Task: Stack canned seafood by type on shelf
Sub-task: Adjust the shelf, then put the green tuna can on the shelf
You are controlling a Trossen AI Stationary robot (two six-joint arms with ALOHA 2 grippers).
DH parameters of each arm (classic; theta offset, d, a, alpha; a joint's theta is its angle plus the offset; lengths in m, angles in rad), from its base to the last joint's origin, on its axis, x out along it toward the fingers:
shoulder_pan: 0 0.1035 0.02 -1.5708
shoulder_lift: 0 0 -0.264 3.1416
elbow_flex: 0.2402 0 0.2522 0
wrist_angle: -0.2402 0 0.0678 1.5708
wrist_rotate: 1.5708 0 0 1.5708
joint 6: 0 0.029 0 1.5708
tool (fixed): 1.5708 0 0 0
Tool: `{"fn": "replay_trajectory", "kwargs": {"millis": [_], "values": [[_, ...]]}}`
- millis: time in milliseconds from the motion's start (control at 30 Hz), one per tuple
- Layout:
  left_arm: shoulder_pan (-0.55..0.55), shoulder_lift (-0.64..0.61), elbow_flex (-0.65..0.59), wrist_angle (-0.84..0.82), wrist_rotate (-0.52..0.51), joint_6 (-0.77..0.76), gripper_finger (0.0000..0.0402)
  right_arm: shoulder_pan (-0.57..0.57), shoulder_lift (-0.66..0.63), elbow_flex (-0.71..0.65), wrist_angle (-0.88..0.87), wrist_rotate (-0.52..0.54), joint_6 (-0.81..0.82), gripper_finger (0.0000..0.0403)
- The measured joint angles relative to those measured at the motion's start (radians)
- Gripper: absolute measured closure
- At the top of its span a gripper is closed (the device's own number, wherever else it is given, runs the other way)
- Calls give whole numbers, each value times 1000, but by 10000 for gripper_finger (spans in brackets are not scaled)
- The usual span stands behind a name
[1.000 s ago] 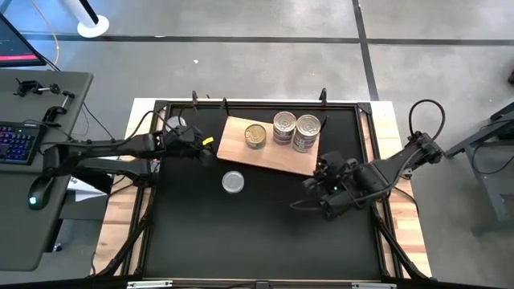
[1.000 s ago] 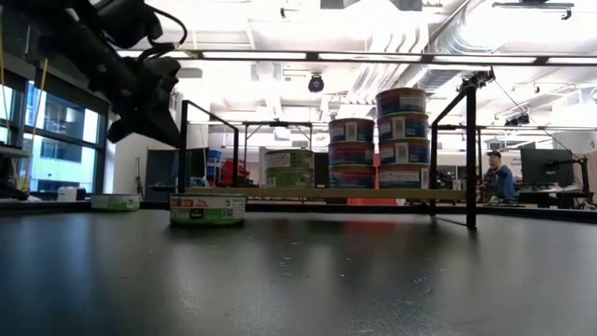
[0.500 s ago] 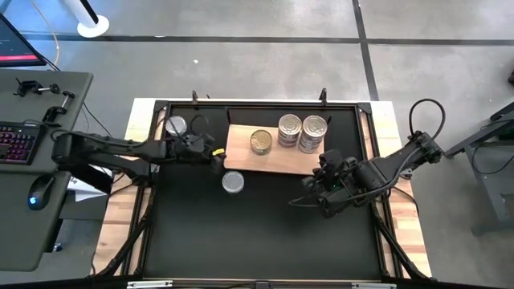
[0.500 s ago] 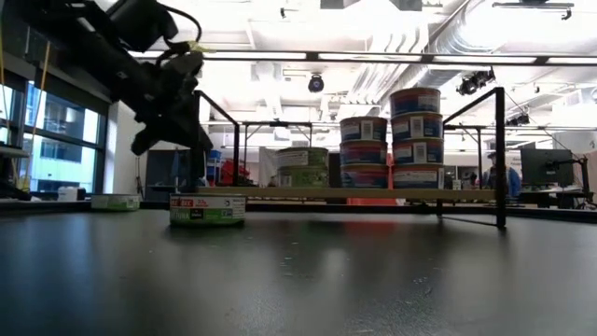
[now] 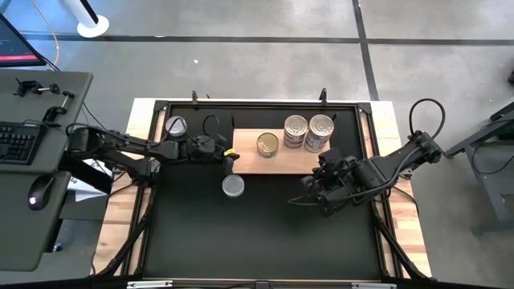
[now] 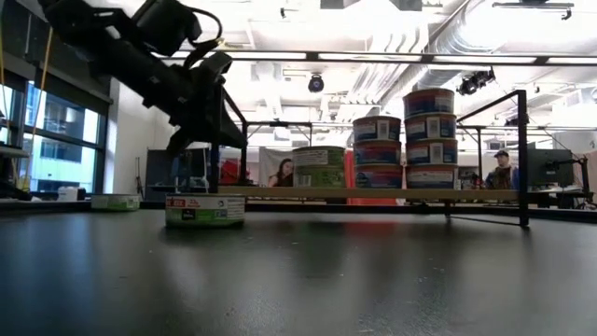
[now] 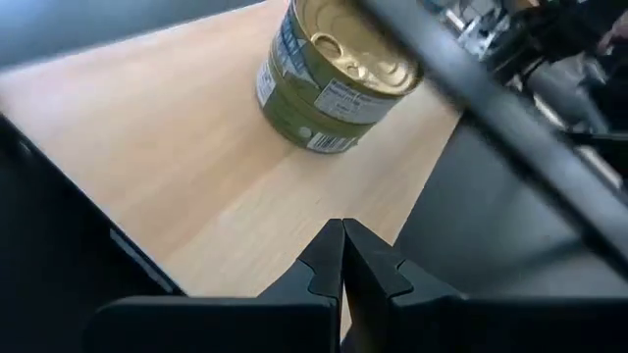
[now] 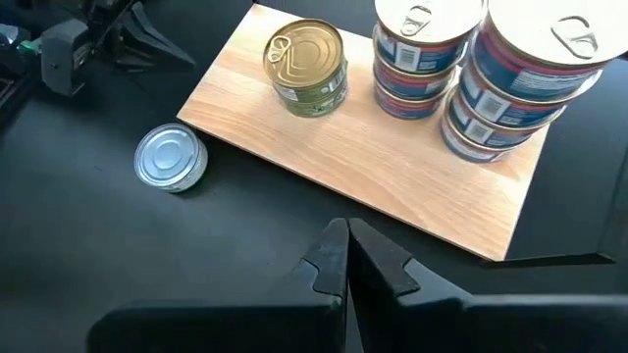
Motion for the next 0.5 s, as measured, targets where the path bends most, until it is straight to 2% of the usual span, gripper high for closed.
{"fn": "replay_trajectory", "kwargs": {"millis": [67, 167, 333, 400, 500], "values": [[5, 3, 24, -38, -3, 61, 402, 0, 0, 0, 0, -2, 0, 403], [27, -32, 58, -196, -5, 112, 402, 0, 0, 0, 0, -24, 0, 403], [61, -162, 61, -496, -8, 201, 401, 0, 0, 0, 0, -26, 0, 403], [64, -237, 47, -582, -11, 194, 402, 0, 0, 0, 0, -26, 3, 403], [15, -361, -24, -605, -8, 100, 402, 0, 0, 0, 0, -34, 1, 403]]}}
